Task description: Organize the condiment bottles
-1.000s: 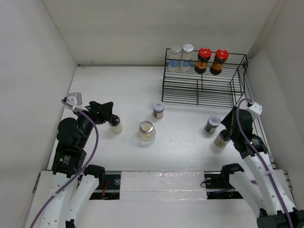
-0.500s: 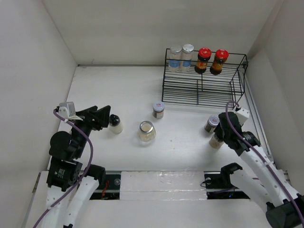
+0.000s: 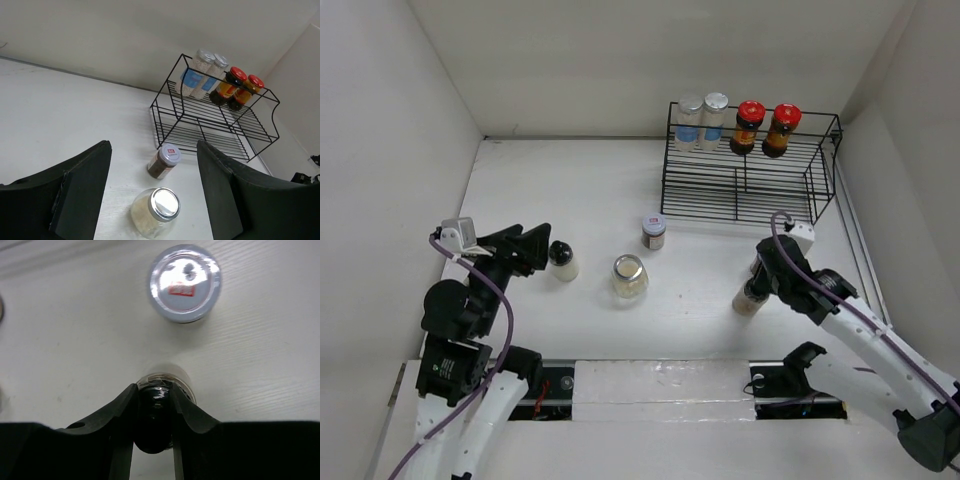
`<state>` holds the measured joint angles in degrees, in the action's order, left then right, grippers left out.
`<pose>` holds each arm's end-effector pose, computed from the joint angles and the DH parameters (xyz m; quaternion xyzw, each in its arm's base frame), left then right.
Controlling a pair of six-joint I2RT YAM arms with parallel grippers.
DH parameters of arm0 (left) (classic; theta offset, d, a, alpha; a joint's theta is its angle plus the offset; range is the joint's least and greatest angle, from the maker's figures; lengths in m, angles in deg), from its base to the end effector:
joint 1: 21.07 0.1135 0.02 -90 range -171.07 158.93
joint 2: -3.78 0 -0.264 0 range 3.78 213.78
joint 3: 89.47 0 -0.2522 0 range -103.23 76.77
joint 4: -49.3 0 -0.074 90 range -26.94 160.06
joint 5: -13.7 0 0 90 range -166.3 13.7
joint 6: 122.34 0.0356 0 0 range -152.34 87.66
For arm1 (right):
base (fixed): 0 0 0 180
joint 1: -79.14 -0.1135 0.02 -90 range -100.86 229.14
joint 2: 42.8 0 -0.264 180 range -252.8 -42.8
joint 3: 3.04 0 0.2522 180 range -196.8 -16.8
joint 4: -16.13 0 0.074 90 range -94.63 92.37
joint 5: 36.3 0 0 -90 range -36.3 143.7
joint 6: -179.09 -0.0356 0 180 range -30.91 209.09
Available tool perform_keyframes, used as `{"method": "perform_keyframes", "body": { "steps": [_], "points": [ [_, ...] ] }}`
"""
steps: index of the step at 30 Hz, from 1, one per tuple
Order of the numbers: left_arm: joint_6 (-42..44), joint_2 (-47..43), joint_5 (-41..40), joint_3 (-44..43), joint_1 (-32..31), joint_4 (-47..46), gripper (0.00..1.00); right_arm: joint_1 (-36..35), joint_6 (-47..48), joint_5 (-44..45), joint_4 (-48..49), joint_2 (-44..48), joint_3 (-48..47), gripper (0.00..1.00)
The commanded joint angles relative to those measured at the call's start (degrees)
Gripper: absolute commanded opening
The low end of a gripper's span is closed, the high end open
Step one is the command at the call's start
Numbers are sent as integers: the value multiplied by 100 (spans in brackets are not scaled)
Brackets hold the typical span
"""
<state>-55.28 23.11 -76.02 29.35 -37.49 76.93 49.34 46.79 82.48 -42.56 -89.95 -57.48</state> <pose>0.0623 -0.0185 0.3961 -0.0330 0.6133 -0.2672 0.7426 0.1441 0.0628 0.2568 0.1812 0.8998 -0.0012 0.3969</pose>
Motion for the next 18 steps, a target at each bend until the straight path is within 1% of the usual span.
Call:
{"method": "perform_keyframes", "body": {
  "steps": [1,4,8,9,10,11,12,13,16,17,18],
  "points": [
    [44,132,-36,-136,-27,-130,65,-551,2,-223,28,13,-623,12],
    [44,220,-36,-136,-27,-78,65,-816,239,-223,150,-39,-1265,12],
    [44,474,113,-136,34,-130,66,-957,1038,-381,844,-565,-2161,12],
    [44,475,113,-136,34,-130,66,-957,1249,-434,1272,-732,-2328,12],
    [44,562,113,-136,34,-130,66,-957,1582,-434,1441,-1116,-2660,12],
    [44,563,183,-136,95,-130,66,-957,1724,-573,1582,-1346,-2881,12],
    [44,615,245,-84,96,-130,66,-957,1926,-697,1905,-1584,-3092,12],
    [44,616,245,-83,96,-130,66,-870,2206,-750,1978,-2099,-3573,12],
    [96,747,245,-83,157,-130,66,-660,2568,-996,2207,-2867,-4305,12],
    [97,747,245,-83,157,-130,66,-606,2735,-997,2208,-3383,-4803,12],
    [97,800,245,-83,157,-130,66,-493,2832,-1084,2208,-3631,-5052,12]
  ]
}}
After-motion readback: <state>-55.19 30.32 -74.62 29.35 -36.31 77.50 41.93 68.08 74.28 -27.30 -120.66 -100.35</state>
